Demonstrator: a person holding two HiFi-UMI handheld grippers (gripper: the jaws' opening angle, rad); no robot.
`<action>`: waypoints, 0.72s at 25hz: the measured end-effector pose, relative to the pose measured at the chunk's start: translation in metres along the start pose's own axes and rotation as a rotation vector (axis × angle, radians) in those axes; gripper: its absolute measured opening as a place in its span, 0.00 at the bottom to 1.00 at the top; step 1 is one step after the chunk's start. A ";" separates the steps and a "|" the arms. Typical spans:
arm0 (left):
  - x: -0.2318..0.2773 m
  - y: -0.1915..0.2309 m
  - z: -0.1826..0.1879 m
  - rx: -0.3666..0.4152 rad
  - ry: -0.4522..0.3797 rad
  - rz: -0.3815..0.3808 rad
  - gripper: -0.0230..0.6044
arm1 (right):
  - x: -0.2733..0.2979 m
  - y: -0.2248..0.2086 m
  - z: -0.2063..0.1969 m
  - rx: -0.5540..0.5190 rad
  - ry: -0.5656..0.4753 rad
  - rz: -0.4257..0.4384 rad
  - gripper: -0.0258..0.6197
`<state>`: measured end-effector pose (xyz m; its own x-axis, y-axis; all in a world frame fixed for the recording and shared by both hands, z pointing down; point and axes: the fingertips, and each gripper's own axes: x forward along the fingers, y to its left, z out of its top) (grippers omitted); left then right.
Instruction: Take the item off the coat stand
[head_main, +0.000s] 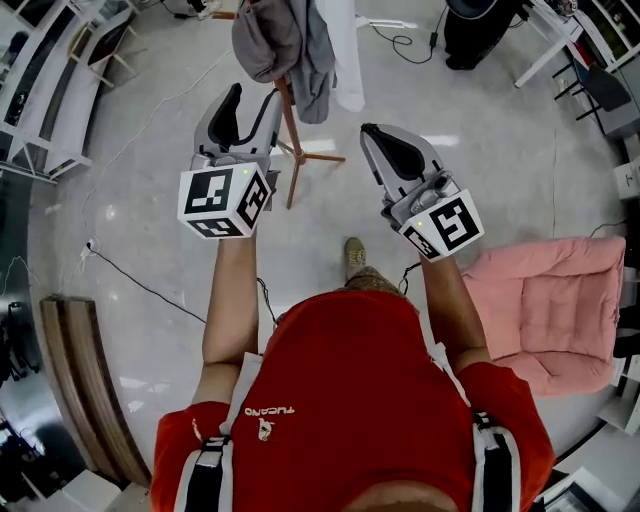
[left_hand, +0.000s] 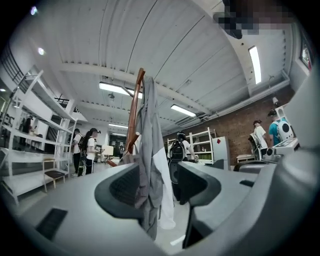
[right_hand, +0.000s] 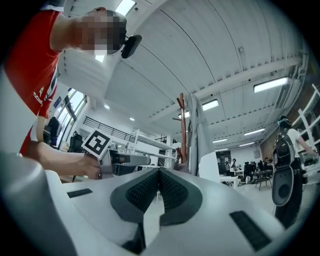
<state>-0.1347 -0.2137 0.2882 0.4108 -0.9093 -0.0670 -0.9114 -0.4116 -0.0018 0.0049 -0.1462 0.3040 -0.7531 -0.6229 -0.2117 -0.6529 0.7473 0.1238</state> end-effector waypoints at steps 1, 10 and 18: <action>0.013 0.006 -0.001 0.002 0.007 0.022 0.41 | 0.004 -0.011 -0.003 0.003 0.002 0.012 0.08; 0.119 0.064 -0.024 0.037 0.101 0.219 0.46 | 0.029 -0.100 -0.025 0.033 0.005 0.082 0.08; 0.156 0.109 -0.044 0.031 0.143 0.337 0.46 | 0.044 -0.140 -0.045 0.061 0.029 0.091 0.08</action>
<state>-0.1691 -0.4027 0.3217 0.0847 -0.9938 0.0715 -0.9956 -0.0873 -0.0335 0.0597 -0.2883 0.3209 -0.8118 -0.5574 -0.1741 -0.5760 0.8134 0.0814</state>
